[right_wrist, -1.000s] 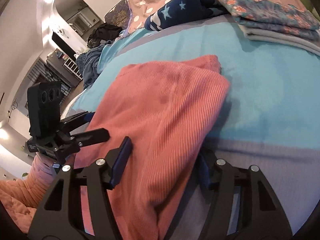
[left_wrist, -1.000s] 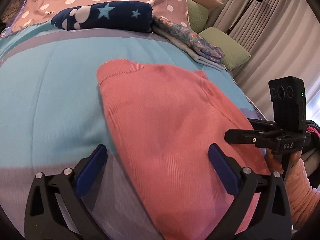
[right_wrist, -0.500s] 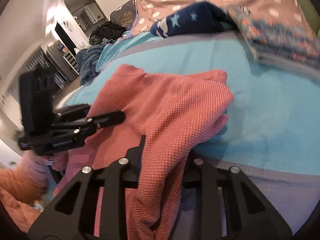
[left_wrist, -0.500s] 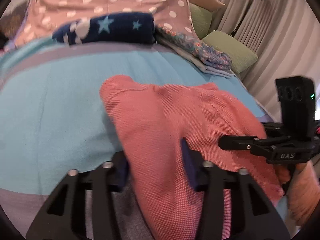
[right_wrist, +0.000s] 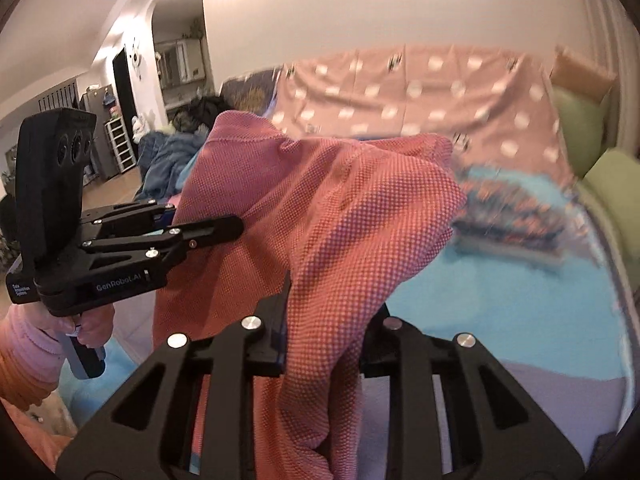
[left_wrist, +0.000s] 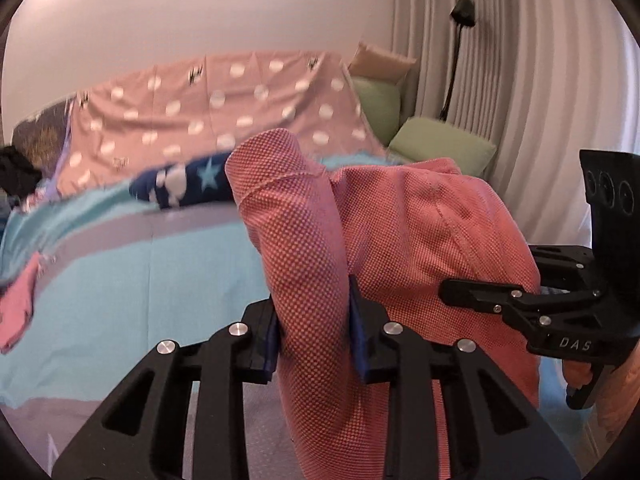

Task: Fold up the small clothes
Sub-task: 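Lift the held sweater with both tools and carry it toward the floral stack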

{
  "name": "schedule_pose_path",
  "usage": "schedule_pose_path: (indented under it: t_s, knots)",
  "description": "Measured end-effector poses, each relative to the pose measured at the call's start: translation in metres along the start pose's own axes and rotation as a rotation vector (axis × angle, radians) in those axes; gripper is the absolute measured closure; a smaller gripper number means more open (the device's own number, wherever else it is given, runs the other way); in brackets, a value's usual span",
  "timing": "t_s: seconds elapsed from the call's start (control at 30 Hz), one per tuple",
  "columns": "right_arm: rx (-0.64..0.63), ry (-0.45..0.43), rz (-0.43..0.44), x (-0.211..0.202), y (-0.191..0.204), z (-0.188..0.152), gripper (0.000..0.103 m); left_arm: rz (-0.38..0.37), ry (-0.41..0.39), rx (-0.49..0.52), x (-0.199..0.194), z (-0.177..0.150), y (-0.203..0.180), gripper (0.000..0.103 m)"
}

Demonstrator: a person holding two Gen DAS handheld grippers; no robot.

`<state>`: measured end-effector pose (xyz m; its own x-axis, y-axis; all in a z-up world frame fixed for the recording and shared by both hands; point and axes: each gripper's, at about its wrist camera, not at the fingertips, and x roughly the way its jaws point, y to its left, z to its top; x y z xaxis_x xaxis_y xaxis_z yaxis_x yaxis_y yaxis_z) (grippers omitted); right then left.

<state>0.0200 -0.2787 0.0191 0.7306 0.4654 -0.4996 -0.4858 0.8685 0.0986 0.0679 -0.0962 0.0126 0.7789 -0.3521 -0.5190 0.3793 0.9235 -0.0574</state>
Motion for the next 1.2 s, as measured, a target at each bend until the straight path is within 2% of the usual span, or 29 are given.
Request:
schedule_pose_path:
  t_s: [0.2,0.37,0.5,0.6,0.73,0.87,1.03,1.2]
  knots:
    - [-0.034,-0.117,-0.087,-0.047,-0.012,0.030,0.079,-0.042,-0.118,0.049,-0.029,0.036,-0.031,0.075]
    - [-0.043,-0.184,-0.189,-0.076,-0.045,0.072,0.079,-0.067,-0.203,0.119,-0.031,0.091,-0.064,0.075]
    - [-0.053,-0.218,-0.267,-0.080,-0.080,0.113,0.079,-0.077,-0.245,0.176,-0.023,0.139,-0.088,0.075]
    - [-0.034,-0.225,-0.296,-0.075,-0.108,0.140,0.079,-0.066,-0.266,0.212,-0.010,0.174,-0.103,0.075]
    - [0.005,-0.212,-0.346,-0.057,-0.147,0.170,0.079,-0.033,-0.269,0.235,0.016,0.207,-0.117,0.075]
    - [0.048,-0.191,-0.374,-0.031,-0.182,0.185,0.079,-0.004,-0.213,0.241,0.060,0.234,-0.124,0.075]
    - [0.116,-0.158,-0.346,0.020,-0.234,0.195,0.079,0.019,-0.178,0.230,0.109,0.248,-0.123,0.075]
    - [0.168,-0.059,-0.342,0.101,-0.280,0.198,0.079,0.056,-0.111,0.216,0.181,0.246,-0.112,0.074]
